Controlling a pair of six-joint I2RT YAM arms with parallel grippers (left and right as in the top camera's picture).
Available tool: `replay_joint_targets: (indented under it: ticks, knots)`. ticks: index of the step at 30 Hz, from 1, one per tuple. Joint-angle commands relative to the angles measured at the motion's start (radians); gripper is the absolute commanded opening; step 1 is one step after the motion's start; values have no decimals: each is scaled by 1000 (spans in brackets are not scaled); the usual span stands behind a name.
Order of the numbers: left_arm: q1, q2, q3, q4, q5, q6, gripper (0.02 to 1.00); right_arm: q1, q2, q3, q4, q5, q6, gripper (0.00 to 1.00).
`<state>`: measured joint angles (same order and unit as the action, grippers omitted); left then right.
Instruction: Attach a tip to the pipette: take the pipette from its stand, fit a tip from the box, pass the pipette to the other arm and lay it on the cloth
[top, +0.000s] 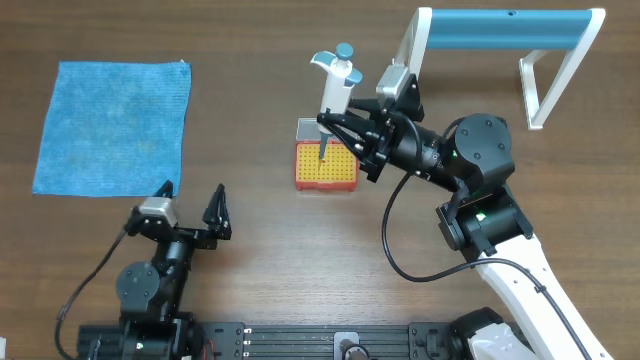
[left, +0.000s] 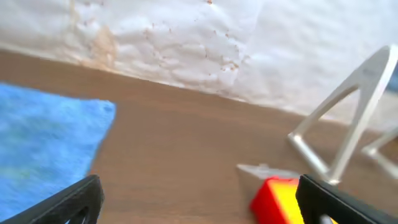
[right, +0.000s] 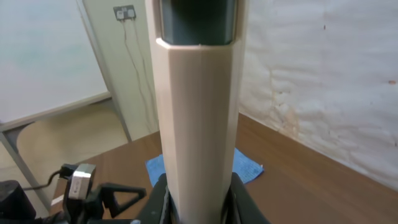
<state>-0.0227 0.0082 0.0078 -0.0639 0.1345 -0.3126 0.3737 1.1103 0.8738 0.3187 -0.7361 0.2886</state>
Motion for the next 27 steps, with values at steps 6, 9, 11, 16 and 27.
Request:
replay_joint_targets:
  ticks: [6,9,11,16,27]
  knots:
    - [30,89,48,256,-39,-436,996,3,0,17,49,-40,85,75]
    - [72,336,243,257,131,-373,998,3,0,16,49,-42,85,77]
    - [92,570,432,259,271,-292,996,3,0,16,50,-55,85,77]
    - [94,1204,1009,260,941,-273,998,3,0,16,50,-141,123,77]
    - [-108,1412,1215,700,1413,-438,996,3,46,16,55,-156,224,77]
